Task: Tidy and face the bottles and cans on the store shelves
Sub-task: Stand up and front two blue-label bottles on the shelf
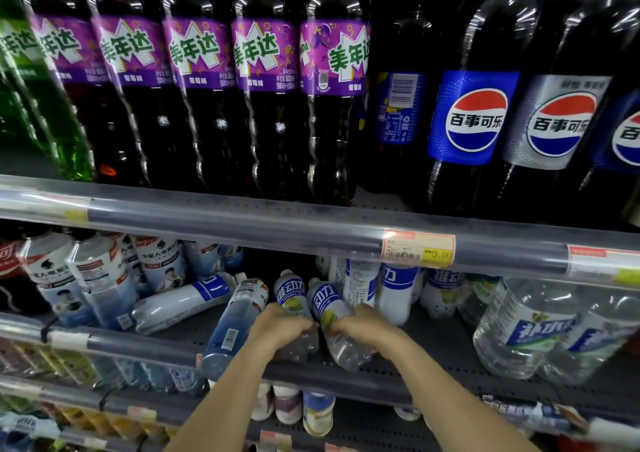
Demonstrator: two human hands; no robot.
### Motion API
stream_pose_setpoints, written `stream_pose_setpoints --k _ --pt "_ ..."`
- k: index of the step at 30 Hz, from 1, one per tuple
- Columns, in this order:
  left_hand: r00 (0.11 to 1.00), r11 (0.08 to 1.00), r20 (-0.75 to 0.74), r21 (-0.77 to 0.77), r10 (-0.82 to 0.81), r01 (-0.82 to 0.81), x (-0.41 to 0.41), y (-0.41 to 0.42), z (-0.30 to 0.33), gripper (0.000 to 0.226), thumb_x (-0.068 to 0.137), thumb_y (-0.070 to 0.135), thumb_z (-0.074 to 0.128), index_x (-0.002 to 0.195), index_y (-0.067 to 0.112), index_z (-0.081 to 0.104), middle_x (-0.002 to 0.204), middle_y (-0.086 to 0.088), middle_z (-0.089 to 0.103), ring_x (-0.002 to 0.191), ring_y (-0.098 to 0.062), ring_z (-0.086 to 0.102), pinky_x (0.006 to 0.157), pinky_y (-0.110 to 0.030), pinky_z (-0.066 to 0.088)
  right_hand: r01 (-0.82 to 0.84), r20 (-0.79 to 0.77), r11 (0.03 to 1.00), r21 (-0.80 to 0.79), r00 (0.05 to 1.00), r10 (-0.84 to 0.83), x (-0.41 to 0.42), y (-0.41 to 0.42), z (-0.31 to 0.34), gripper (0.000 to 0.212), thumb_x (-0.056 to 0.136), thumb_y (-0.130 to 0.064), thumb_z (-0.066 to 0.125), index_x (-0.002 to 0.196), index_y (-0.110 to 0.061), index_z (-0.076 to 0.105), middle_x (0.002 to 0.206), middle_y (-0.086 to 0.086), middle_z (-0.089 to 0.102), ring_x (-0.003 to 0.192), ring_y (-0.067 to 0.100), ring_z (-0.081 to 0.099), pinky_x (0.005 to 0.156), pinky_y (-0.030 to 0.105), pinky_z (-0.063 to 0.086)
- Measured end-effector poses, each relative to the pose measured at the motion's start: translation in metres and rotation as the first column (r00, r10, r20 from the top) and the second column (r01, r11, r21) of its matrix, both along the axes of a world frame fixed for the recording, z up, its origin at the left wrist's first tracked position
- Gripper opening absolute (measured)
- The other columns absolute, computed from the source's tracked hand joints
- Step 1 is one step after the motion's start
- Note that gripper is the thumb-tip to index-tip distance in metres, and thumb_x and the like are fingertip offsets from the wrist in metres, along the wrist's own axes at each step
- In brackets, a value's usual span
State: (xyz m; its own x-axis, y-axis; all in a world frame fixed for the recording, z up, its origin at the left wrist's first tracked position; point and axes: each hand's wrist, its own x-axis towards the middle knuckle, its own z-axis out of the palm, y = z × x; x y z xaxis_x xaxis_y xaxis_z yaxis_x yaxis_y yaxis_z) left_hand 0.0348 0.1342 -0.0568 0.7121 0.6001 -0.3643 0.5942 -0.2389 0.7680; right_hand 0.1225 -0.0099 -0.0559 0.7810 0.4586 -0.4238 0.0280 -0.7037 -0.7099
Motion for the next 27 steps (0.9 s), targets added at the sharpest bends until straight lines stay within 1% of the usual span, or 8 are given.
stream_pose_setpoints --k 1,3,6,10,12,16,22,27 --pt "1.000 0.999 0.013 -0.031 0.009 -0.008 -0.002 0.001 0.002 0.031 0.063 0.028 0.079 0.073 0.016 0.053 0.077 0.000 0.063 0.073 -0.015 0.060 0.068 -0.030 0.051 0.007 -0.020 1.000 0.026 1.000 -0.006 0.000 -0.003 0.000 0.036 0.055 -0.040 0.074 0.082 -0.024 0.057 0.089 -0.001 0.065 0.083 0.018 0.064 0.077 0.033 0.055" --pt "1.000 0.995 0.015 -0.097 0.022 -0.020 -0.007 0.001 0.007 0.043 0.062 0.026 0.082 0.087 0.013 0.049 0.079 0.001 0.059 0.073 -0.014 0.058 0.057 -0.028 0.046 0.025 -0.059 0.997 0.077 0.998 -0.021 -0.002 -0.008 0.000 0.038 0.051 -0.039 0.075 0.082 -0.025 0.059 0.089 -0.002 0.067 0.083 0.017 0.065 0.073 0.032 0.055" --pt "1.000 0.982 0.010 -0.191 0.012 -0.010 -0.018 0.000 0.011 0.061 0.062 0.026 0.083 0.107 0.012 0.044 0.094 -0.006 0.061 0.083 -0.022 0.060 0.056 -0.030 0.048 0.051 -0.121 0.985 0.165 0.992 -0.031 -0.006 -0.018 0.001 0.035 0.054 -0.035 0.078 0.083 -0.025 0.063 0.082 -0.007 0.069 0.073 0.010 0.066 0.056 0.020 0.048" --pt "0.996 0.950 0.091 -0.311 -0.003 0.031 -0.033 -0.001 0.011 0.046 0.064 0.020 0.084 0.096 0.016 0.050 0.094 -0.006 0.064 0.082 -0.021 0.064 0.055 -0.032 0.054 0.036 -0.164 0.970 0.242 0.987 0.005 -0.012 -0.035 0.008 0.043 0.057 -0.029 0.081 0.097 -0.022 0.067 0.091 -0.005 0.074 0.082 0.011 0.069 0.064 0.023 0.051" --pt "0.991 0.947 0.130 -0.316 -0.012 0.053 -0.041 -0.004 0.012 0.045 0.064 0.018 0.084 0.086 0.023 0.046 0.092 0.000 0.059 0.081 -0.018 0.062 0.057 -0.032 0.054 0.036 -0.179 0.967 0.253 0.984 0.010 -0.015 -0.044 0.011 0.044 0.059 -0.028 0.081 0.099 -0.021 0.066 0.090 -0.003 0.074 0.081 0.012 0.069 0.060 0.022 0.050" --pt "0.983 0.949 0.179 -0.300 -0.041 0.095 -0.052 -0.013 0.010 0.060 0.060 0.010 0.085 0.104 0.023 0.047 0.099 -0.002 0.063 0.088 -0.018 0.062 0.057 -0.031 0.052 0.059 -0.190 0.954 0.295 0.982 -0.002 -0.023 -0.066 0.011 0.047 0.057 -0.030 0.083 0.095 -0.025 0.056 0.090 -0.009 0.068 0.078 0.005 0.066 0.049 0.017 0.048" --pt "0.920 0.945 0.351 -0.202 -0.175 0.257 -0.047 -0.044 0.003 0.068 0.059 -0.004 0.081 0.118 0.015 0.053 0.104 -0.005 0.070 0.089 -0.017 0.069 0.067 -0.025 0.053 0.039 -0.093 0.910 0.413 0.996 0.000 -0.030 -0.101 0.000 0.045 0.057 -0.014 0.086 0.093 -0.024 0.061 0.082 -0.013 0.075 0.077 0.000 0.069 0.058 0.013 0.052" --pt "0.840 0.930 0.500 -0.159 -0.213 0.331 -0.018 -0.083 -0.001 0.078 0.054 -0.008 0.082 0.115 0.025 0.048 0.106 0.004 0.065 0.083 -0.003 0.068 0.062 -0.017 0.053 0.133 0.065 0.870 0.475 0.981 -0.185 -0.025 -0.129 -0.006 0.064 0.053 -0.017 0.089 0.102 -0.024 0.050 0.101 -0.002 0.067 0.092 0.010 0.066 0.077 0.026 0.054"
